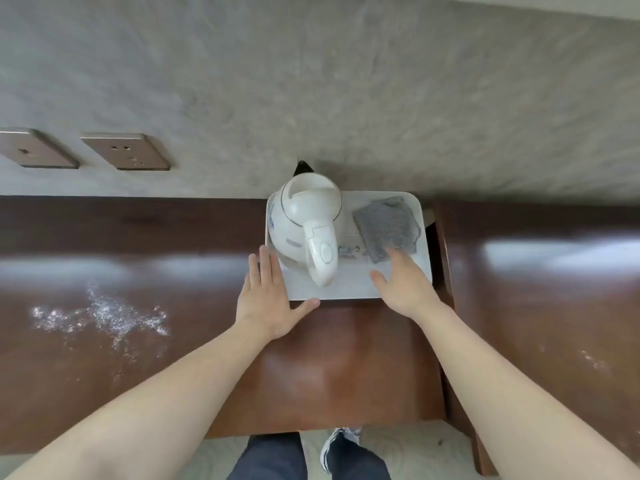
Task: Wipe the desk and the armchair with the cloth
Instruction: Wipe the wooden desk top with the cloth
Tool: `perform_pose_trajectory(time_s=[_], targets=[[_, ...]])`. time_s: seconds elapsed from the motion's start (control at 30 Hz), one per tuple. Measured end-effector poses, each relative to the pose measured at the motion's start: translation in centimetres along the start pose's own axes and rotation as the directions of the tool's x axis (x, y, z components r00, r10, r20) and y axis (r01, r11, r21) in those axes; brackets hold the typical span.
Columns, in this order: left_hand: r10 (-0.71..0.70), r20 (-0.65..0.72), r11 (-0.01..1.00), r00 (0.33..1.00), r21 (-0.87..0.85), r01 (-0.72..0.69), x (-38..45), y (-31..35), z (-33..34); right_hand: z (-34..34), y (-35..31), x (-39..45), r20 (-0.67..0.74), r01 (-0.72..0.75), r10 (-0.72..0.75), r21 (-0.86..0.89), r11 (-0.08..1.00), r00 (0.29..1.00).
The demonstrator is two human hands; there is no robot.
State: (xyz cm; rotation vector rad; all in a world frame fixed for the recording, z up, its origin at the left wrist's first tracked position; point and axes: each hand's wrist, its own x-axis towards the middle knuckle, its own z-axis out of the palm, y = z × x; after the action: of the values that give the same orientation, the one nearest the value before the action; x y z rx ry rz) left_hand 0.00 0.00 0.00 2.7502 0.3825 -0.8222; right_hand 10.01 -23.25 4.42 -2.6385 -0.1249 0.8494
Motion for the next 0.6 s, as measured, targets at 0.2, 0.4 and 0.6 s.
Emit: perform_pose_trajectory(time_s=[0.2, 0.4, 0.6], targets=[[-0.033, -0.081, 0.998, 0.996, -0.049, 0.029, 1.5, 0.8, 2.0, 0.7, -0.7, 4.2, -0.068, 0.008, -0.01, -0.035, 0.999, 0.998], [-0.063, -0.109, 0.998, 0.992, -0.032, 0.059, 2.1, 1.2, 3.0, 1.3, -1.0, 8.2, -0.116, 0.009, -0.02, -0.09, 0.996, 0.993], [-0.077, -0.105, 0.997, 0.991, -0.001, 0.077, 2.2, 1.4, 3.0, 1.8, -0.6, 11.3, -0.094, -0.078, 0.062, -0.168, 0.983, 0.994]])
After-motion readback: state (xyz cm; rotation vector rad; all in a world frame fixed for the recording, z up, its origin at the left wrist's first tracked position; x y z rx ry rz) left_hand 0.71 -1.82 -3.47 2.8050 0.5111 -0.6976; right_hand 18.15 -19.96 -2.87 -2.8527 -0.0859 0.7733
